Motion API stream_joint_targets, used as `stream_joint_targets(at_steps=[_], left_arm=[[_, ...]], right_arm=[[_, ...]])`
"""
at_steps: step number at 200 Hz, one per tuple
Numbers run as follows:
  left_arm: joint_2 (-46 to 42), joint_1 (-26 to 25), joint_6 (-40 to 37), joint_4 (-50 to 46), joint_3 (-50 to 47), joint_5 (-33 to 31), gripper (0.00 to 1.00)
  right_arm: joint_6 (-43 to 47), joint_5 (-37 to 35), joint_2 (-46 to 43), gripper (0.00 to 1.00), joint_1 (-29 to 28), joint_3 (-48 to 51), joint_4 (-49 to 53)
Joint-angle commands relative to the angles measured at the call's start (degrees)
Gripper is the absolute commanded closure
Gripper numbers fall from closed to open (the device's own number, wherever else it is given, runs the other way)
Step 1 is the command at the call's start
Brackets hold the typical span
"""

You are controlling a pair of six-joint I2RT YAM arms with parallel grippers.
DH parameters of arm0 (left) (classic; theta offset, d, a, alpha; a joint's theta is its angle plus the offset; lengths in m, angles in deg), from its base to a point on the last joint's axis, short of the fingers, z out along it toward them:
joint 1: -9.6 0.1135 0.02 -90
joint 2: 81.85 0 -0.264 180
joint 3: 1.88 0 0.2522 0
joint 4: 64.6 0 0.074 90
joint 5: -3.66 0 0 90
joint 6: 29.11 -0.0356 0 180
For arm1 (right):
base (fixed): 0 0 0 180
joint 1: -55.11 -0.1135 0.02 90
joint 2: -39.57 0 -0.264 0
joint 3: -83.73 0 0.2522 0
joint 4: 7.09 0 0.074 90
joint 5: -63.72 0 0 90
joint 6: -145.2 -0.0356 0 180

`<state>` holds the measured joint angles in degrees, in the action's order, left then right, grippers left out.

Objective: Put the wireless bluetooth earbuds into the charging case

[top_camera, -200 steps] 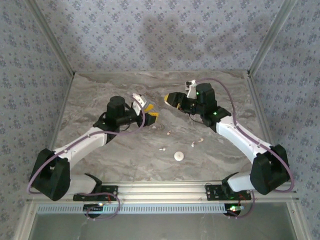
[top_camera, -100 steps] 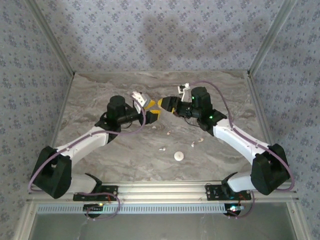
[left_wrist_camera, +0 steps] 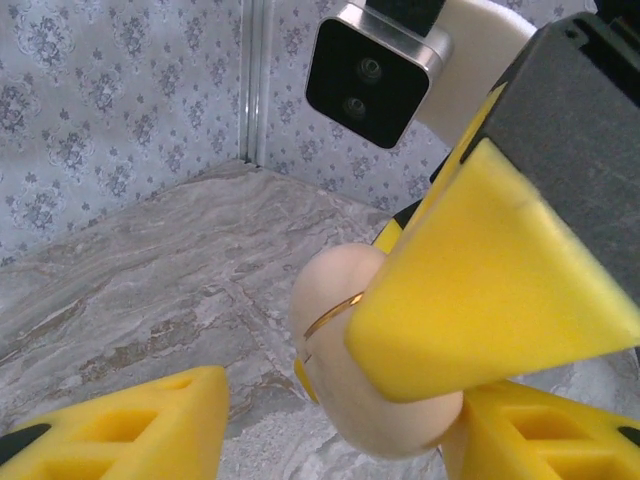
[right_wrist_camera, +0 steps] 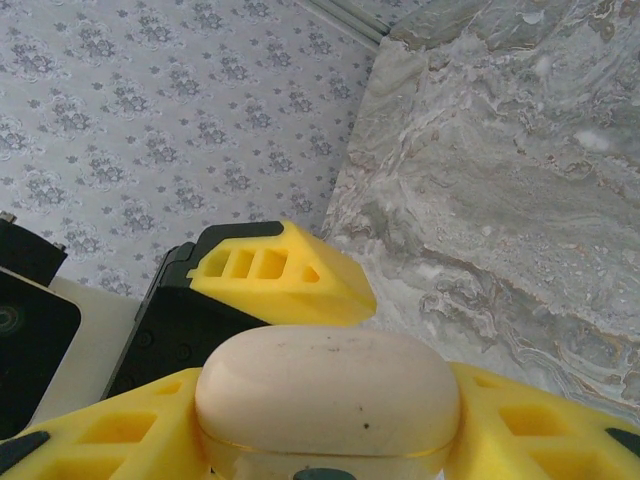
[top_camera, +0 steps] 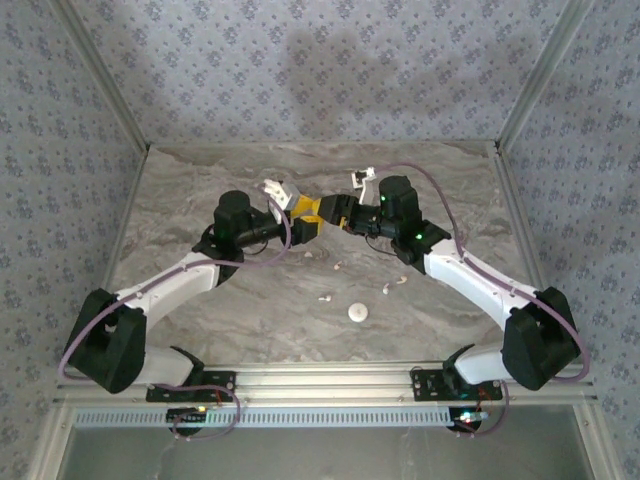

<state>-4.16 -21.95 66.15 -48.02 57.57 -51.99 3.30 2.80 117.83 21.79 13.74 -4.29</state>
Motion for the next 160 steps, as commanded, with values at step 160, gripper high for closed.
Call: stream_joint_targets(at_steps=[160], left_arm=[[0.7,0.8,-1.5,-1.3,4.7,11.4,0.76]], right_arm=[[37.1,1.6,-15.8,0.25,7.3,-0.6,16.6]])
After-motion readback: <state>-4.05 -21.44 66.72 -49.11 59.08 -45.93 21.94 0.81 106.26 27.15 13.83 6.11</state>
